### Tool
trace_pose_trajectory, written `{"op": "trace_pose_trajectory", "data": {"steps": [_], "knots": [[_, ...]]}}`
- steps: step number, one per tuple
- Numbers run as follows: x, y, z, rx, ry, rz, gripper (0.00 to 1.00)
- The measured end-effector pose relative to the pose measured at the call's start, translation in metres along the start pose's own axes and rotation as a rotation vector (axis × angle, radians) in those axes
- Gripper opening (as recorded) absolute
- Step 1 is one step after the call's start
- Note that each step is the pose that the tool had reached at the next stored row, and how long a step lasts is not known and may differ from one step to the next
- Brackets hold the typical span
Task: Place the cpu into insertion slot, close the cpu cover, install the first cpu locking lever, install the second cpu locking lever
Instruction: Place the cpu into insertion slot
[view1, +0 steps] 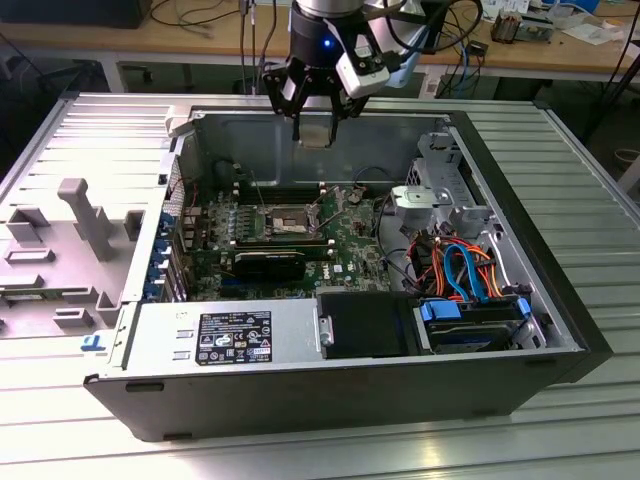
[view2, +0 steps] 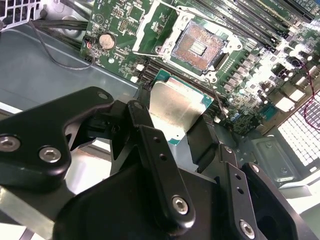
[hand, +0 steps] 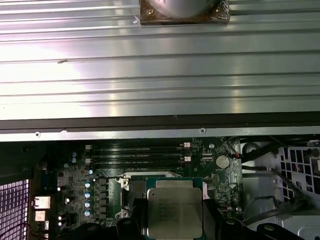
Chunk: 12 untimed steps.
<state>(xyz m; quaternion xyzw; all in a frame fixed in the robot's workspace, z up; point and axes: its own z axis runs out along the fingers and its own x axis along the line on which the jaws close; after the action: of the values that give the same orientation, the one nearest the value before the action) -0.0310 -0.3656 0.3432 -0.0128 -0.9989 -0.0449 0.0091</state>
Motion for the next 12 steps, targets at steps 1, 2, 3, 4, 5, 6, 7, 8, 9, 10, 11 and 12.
{"op": "trace_pose_trajectory", "data": {"steps": [1, 2, 3, 4, 5, 6, 7, 8, 9, 10, 11, 12], "knots": [[0.0001, -0.0006, 0.0001, 0.0001, 0.0001, 0.000, 0.54], [0.0001, -0.0011, 0.0001, 0.0001, 0.0001, 0.000, 0.54], [0.0005, -0.0025, 0.0001, 0.0002, 0.0001, -0.001, 0.54], [0.0009, -0.0035, 0.0002, 0.0002, 0.0004, -0.004, 0.54], [0.0011, -0.0041, 0.0003, 0.0004, 0.0009, -0.010, 0.54], [0.0012, -0.0044, 0.0002, 0.0005, 0.0012, -0.013, 0.54], [0.0013, -0.0046, 0.0003, 0.0006, 0.0013, -0.015, 0.54], [0.0015, -0.0050, 0.0002, 0.0008, 0.0016, -0.017, 0.54], [0.0015, -0.0052, 0.0002, 0.0008, 0.0016, -0.017, 0.54], [0.0015, -0.0052, 0.0002, 0.0008, 0.0016, -0.017, 0.54], [0.0015, -0.0053, 0.0002, 0.0008, 0.0016, -0.017, 0.54], [0.0015, -0.0053, 0.0002, 0.0008, 0.0016, -0.017, 0.54]]}}
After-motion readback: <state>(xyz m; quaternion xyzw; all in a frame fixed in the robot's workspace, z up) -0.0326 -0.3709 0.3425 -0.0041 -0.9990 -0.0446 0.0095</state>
